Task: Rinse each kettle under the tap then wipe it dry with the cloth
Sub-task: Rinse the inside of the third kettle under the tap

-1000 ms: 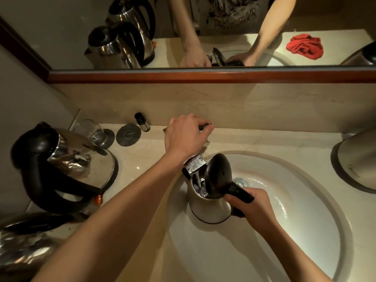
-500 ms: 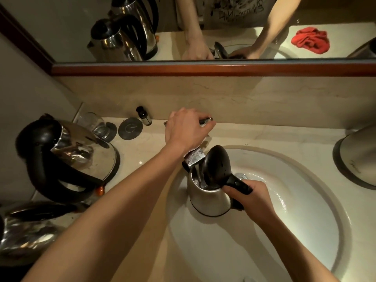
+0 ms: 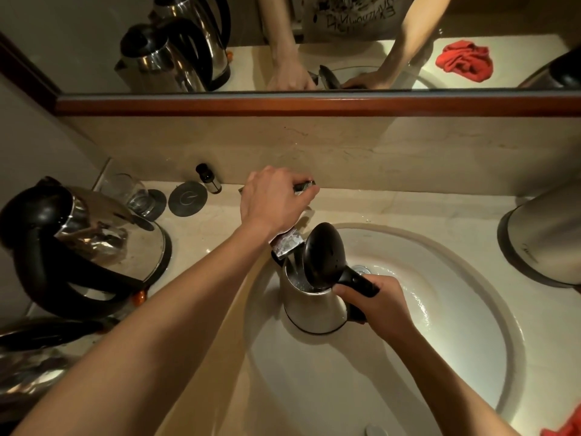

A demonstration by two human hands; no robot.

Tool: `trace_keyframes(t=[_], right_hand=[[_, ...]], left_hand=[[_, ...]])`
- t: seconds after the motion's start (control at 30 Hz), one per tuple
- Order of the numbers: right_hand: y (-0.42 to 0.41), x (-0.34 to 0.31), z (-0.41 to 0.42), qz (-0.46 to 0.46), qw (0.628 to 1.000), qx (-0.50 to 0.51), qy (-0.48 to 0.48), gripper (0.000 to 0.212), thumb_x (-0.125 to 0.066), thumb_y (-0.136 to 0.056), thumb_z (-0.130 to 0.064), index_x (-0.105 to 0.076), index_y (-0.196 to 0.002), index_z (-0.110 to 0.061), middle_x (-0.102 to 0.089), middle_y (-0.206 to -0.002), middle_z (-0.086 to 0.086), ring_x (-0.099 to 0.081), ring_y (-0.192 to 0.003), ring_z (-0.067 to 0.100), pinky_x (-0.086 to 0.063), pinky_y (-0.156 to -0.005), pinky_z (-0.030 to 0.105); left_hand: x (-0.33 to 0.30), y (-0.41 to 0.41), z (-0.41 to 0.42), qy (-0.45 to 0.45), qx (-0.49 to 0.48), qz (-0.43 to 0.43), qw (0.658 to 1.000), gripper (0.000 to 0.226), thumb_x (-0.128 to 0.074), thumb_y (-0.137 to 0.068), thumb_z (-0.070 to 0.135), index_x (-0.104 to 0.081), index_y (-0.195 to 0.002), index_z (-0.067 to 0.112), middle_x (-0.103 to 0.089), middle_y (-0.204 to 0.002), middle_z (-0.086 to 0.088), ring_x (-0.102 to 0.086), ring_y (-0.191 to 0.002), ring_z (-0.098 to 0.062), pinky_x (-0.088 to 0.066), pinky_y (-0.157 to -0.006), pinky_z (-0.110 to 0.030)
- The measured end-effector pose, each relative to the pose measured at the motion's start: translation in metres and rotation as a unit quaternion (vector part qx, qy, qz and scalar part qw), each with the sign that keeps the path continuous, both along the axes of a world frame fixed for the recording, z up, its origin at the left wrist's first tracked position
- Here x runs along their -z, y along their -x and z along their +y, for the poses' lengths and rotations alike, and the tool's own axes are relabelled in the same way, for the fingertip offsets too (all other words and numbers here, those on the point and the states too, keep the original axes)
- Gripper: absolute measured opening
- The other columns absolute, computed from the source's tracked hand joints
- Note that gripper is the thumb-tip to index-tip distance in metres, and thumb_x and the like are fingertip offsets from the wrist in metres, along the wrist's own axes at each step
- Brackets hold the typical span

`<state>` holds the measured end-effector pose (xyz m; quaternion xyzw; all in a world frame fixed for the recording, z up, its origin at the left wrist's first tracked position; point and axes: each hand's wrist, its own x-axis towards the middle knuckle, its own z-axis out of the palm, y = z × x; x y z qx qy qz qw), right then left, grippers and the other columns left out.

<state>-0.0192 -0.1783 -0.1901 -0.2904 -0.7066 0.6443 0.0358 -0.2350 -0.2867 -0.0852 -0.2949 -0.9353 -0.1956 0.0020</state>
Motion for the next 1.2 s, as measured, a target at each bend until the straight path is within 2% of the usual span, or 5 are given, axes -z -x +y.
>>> trace_keyframes(t=[0.2,0.43,0.7,0.87,1.2], right_hand=[[0.0008,0.0015,-0.0012,0.000,1.000,0.010,0.025,0.061,-0.087,-0.065,-0.045,-0.058,-0.063,0.008,-0.045,-0.054,0.025,-0.046,-0.049,0.020,-0.041,-0.052,0.034],[0.0005,0.0015,0.0010,-0.005,1.000,0.007,0.007,0.044,-0.087,-0.080,-0.016,-0.058,-0.063,0.012,-0.046,-0.058,0.033,-0.046,-0.047,0.021,-0.043,-0.049,0.033],[0.0013,0.0035,-0.0006,0.009,1.000,0.005,-0.014,0.055,-0.088,-0.070,-0.042,-0.060,-0.059,0.004,-0.049,-0.054,0.027,-0.045,-0.046,0.021,-0.041,-0.051,0.033],[0.0008,0.0040,-0.0016,0.019,0.999,0.005,-0.050,0.047,-0.090,-0.078,-0.022,-0.056,-0.055,0.002,-0.043,-0.047,0.007,-0.041,-0.045,0.015,-0.038,-0.050,0.025],[-0.0028,0.0013,-0.0066,0.045,0.996,0.002,-0.072,0.062,-0.083,-0.067,-0.053,-0.052,-0.054,-0.001,-0.037,-0.048,0.005,-0.034,-0.048,0.010,-0.031,-0.051,0.021]], left_hand=[[0.0000,0.0009,-0.0019,0.002,-0.002,0.003,1.000,0.034,-0.049,-0.094,0.058,-0.073,-0.109,0.039,-0.072,-0.099,0.009,-0.058,-0.100,-0.020,-0.035,-0.091,-0.037],[0.0022,0.0014,-0.0004,0.004,0.000,0.002,1.000,0.035,-0.048,-0.094,0.059,-0.073,-0.108,0.039,-0.073,-0.101,0.010,-0.058,-0.101,-0.020,-0.038,-0.093,-0.039],[0.0014,0.0007,0.0001,0.002,-0.003,0.007,1.000,0.035,-0.050,-0.094,0.058,-0.073,-0.109,0.038,-0.073,-0.103,0.008,-0.059,-0.102,-0.022,-0.039,-0.093,-0.039],[0.0003,-0.0003,0.0003,0.001,-0.002,0.007,1.000,0.034,-0.050,-0.094,0.058,-0.073,-0.110,0.038,-0.073,-0.100,0.007,-0.058,-0.100,-0.021,-0.037,-0.092,-0.038],[-0.0025,-0.0026,-0.0005,0.004,0.003,0.006,1.000,0.034,-0.048,-0.096,0.056,-0.074,-0.108,0.038,-0.073,-0.097,0.004,-0.057,-0.099,-0.023,-0.034,-0.089,-0.036]])
